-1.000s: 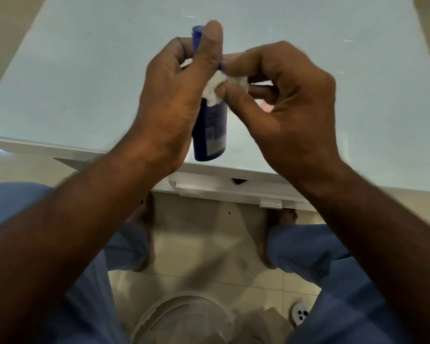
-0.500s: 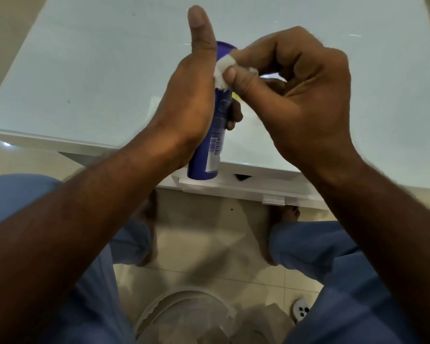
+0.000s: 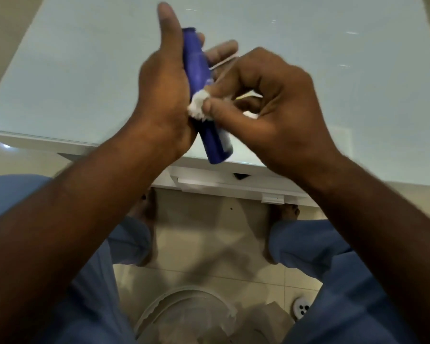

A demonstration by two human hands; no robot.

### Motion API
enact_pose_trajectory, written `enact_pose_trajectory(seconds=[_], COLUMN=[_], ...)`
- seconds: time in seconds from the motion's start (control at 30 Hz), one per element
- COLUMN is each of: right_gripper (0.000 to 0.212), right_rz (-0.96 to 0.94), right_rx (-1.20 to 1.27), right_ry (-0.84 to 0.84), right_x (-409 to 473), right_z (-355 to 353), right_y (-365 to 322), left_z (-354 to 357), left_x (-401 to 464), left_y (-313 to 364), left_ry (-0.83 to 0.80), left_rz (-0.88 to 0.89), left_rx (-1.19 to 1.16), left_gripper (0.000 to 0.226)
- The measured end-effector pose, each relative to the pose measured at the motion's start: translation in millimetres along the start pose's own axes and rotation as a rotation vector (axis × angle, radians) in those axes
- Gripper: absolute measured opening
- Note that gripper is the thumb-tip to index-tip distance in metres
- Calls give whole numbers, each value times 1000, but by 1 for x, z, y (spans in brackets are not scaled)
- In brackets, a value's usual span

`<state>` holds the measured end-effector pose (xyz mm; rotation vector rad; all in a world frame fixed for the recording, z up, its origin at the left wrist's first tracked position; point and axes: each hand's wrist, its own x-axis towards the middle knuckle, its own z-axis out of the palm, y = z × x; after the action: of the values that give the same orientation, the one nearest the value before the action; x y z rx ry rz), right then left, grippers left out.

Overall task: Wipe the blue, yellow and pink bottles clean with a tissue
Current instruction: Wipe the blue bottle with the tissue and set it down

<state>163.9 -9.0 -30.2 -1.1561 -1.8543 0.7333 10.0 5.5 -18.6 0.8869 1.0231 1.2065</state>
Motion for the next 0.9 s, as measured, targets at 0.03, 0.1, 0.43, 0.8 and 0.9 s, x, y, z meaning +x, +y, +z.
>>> enact_pose_trajectory(seconds=[0.03, 0.1, 0.43, 0.8, 0.9], right_gripper=[17, 14, 19, 25, 22], right_rz=[-22, -51, 66, 23, 56], right_rx=[-36, -118, -28, -98, -87], right_ry=[-68, -146, -67, 120, -3], right_x=[-2, -3, 3, 5, 5], right_z=[2, 6, -8, 0, -4], right_y=[-3, -6, 0, -4, -3], left_z=[-1, -6, 2, 9, 4], left_x=[7, 15, 6, -7, 5], left_y=[0, 5, -5, -17, -14], left_ry=[77, 167, 80, 58, 49], left_rz=[-43, -49, -45, -118, -150], left_rx=[-103, -282, -131, -9, -237], left_gripper=[74, 61, 55, 52, 60])
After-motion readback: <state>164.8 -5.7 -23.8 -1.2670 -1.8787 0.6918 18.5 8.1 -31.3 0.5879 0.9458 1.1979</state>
